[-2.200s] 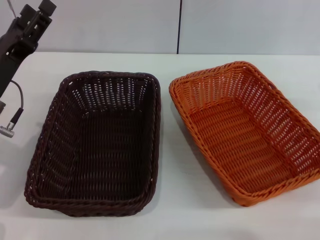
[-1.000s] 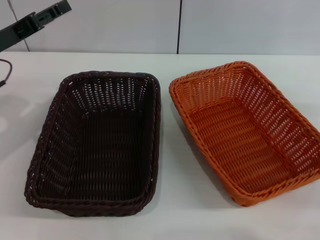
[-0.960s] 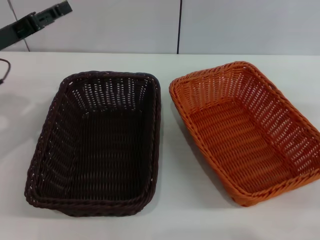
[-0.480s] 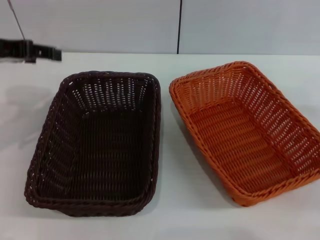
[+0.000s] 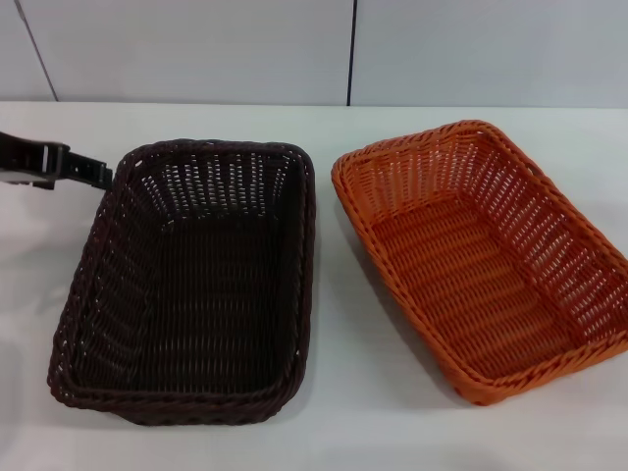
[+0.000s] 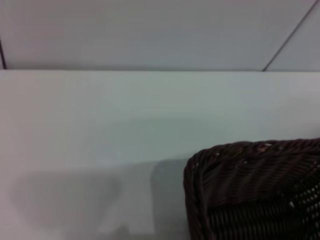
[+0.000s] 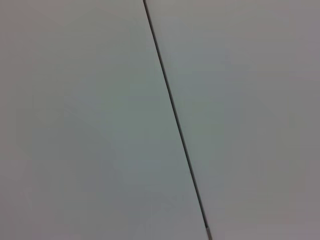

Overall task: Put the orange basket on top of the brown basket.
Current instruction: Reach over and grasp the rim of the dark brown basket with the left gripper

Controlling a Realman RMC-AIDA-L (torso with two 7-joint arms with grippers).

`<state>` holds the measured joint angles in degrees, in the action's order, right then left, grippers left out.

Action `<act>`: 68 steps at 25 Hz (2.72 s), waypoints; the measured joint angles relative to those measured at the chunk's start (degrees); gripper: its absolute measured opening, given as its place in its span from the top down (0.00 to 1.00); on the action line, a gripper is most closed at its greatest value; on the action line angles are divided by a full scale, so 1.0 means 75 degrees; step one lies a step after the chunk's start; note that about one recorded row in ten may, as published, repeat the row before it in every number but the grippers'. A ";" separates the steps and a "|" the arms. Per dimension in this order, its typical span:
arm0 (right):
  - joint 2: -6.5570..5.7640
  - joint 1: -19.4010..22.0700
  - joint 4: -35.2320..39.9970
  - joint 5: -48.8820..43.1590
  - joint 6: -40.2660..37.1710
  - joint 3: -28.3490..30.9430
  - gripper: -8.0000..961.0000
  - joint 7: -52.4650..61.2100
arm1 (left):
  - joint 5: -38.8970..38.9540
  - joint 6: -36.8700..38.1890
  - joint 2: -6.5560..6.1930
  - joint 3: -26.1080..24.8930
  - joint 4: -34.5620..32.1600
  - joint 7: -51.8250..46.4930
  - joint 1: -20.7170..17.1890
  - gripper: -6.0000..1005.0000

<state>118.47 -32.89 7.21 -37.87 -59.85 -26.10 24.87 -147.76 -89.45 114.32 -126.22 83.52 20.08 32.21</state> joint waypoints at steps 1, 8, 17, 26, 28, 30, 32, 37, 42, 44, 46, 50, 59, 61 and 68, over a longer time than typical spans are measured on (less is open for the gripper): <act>-0.0001 -0.0014 0.0002 0.0000 0.0000 0.0001 0.36 0.0000 | -0.0081 0.0023 0.0059 -0.0003 0.0004 0.0000 -0.0013 0.23; -0.0010 -0.0018 0.0073 0.0000 0.0013 0.0001 0.36 0.0000 | -0.0346 0.0109 0.0309 -0.0035 -0.0097 0.0040 -0.0094 0.21; -0.0012 -0.0024 0.0083 0.0000 0.0082 0.0001 0.36 0.0000 | -0.0444 0.0346 0.0444 0.0025 -0.0541 0.0058 -0.0119 0.19; -0.0004 -0.0028 0.0031 0.0000 0.0085 -0.0055 0.36 0.0000 | -0.0373 0.0795 0.0469 0.0237 -0.1320 0.0218 -0.0082 0.22; -0.0003 -0.0029 0.0028 0.0000 0.0085 -0.0052 0.36 0.0000 | -0.0370 0.1000 0.0472 0.0390 -0.1621 0.0224 -0.0046 0.23; -0.0002 -0.0031 0.0026 0.0000 0.0089 -0.0052 0.36 0.0000 | -0.0363 0.1036 0.0472 0.0419 -0.1648 0.0219 -0.0044 0.24; 0.0000 -0.0032 0.0023 0.0000 0.0091 -0.0031 0.36 0.0000 | -0.0363 0.1036 0.0472 0.0419 -0.1648 0.0219 -0.0044 0.24; 0.0001 -0.0032 0.0022 0.0000 0.0094 -0.0019 0.36 0.0000 | -0.0334 0.1051 0.0481 0.0541 -0.1590 0.0222 -0.0066 0.26; 0.0010 -0.0025 -0.0011 0.0000 0.0130 -0.0032 0.36 0.0000 | -0.0257 0.1059 0.0495 0.0701 -0.1590 0.0214 -0.0085 0.39; 0.0010 -0.0059 -0.0057 0.0000 0.0198 -0.0028 0.36 0.0000 | -0.0169 0.1058 0.0493 0.0701 -0.1590 0.0222 -0.0059 0.47; 0.0005 -0.0098 -0.0075 0.0000 0.0275 -0.0050 0.36 0.0001 | -0.0157 0.1058 0.0486 0.0704 -0.1597 0.0227 -0.0029 0.53; 0.0006 -0.0135 -0.0082 -0.0001 0.0315 -0.0069 0.36 0.0001 | -0.0154 0.1057 0.0481 0.0709 -0.1596 0.0238 -0.0002 0.65; 0.0023 -0.0129 -0.0083 0.0000 0.0317 -0.0001 0.36 0.0056 | -0.0137 0.1030 0.0452 0.0644 -0.1539 0.0431 0.0003 0.81; 0.0024 -0.0127 -0.0082 0.0000 0.0317 0.0000 0.36 0.0059 | -0.0137 0.1017 0.0442 0.0632 -0.1546 0.0436 0.0010 0.81; 0.0017 -0.0142 -0.0060 0.0000 0.0356 0.0001 0.36 0.0065 | -0.0137 0.0882 0.0425 0.0552 -0.1399 0.0563 0.0018 0.81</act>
<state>118.60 -33.95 6.76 -37.88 -57.18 -26.10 25.35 -148.78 -82.83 117.51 -122.08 73.03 24.30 32.35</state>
